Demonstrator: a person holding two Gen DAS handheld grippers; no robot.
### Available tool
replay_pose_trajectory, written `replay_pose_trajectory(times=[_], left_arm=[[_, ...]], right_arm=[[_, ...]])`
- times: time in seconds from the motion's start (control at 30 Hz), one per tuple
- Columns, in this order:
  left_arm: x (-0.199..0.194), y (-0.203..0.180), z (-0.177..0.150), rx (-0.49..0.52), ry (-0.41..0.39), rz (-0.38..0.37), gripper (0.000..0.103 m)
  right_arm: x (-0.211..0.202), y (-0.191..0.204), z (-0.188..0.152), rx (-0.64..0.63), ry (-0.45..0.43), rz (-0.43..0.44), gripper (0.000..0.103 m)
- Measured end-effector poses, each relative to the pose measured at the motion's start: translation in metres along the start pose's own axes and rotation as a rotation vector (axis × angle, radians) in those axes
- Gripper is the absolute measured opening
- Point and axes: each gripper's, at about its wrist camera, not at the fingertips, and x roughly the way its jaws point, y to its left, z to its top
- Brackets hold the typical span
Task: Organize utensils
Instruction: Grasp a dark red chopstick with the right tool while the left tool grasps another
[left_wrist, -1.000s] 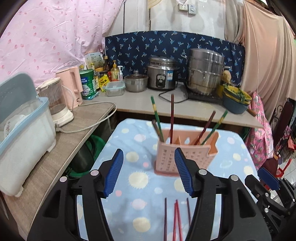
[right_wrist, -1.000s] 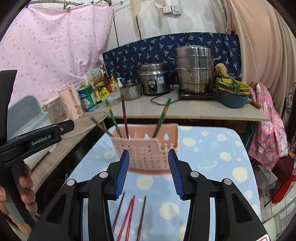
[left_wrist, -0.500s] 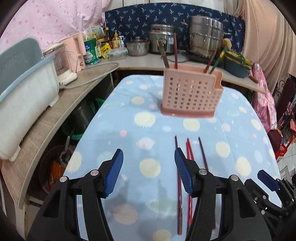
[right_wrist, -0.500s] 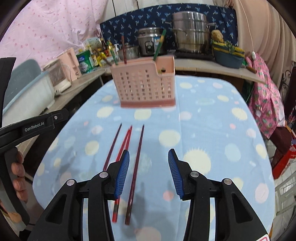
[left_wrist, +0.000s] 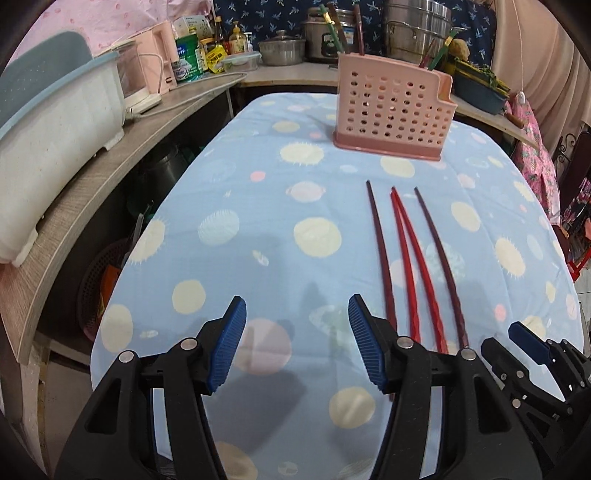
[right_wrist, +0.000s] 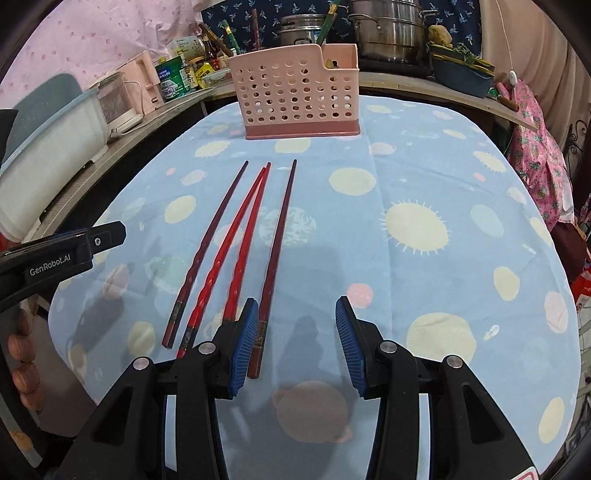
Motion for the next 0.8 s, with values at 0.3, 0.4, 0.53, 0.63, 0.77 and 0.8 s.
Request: replay_pose_trajectory(times=[0.3, 0.4, 0.53, 0.63, 0.77, 0.8], left_arm=[[0.004, 0.002, -0.013, 0.011, 0.024, 0.003, 0.055], [0.005, 0.001, -0.015, 0.014, 0.031, -0.002, 0.055], [0.007, -0.002, -0.017, 0.019, 0.039, -0.01, 0.057], [0.006, -0.004, -0.019, 0.026, 0.038, -0.017, 0.061], [0.007, -0.011, -0.021, 0.039, 0.045, -0.034, 0.062], [0.007, -0.013, -0.022, 0.042, 0.046, -0.039, 0.062]], right_arm=[[0.015, 0.013, -0.011, -0.015, 0.037, 0.021, 0.027], [0.017, 0.012, -0.012, -0.015, 0.047, 0.026, 0.023], [0.018, 0.013, -0.014, -0.023, 0.046, 0.017, 0.014], [0.017, 0.007, -0.015, -0.011, 0.044, 0.01, 0.007], [0.013, -0.004, -0.018, 0.02, 0.036, -0.007, 0.007], [0.012, -0.006, -0.018, 0.027, 0.035, -0.011, 0.007]])
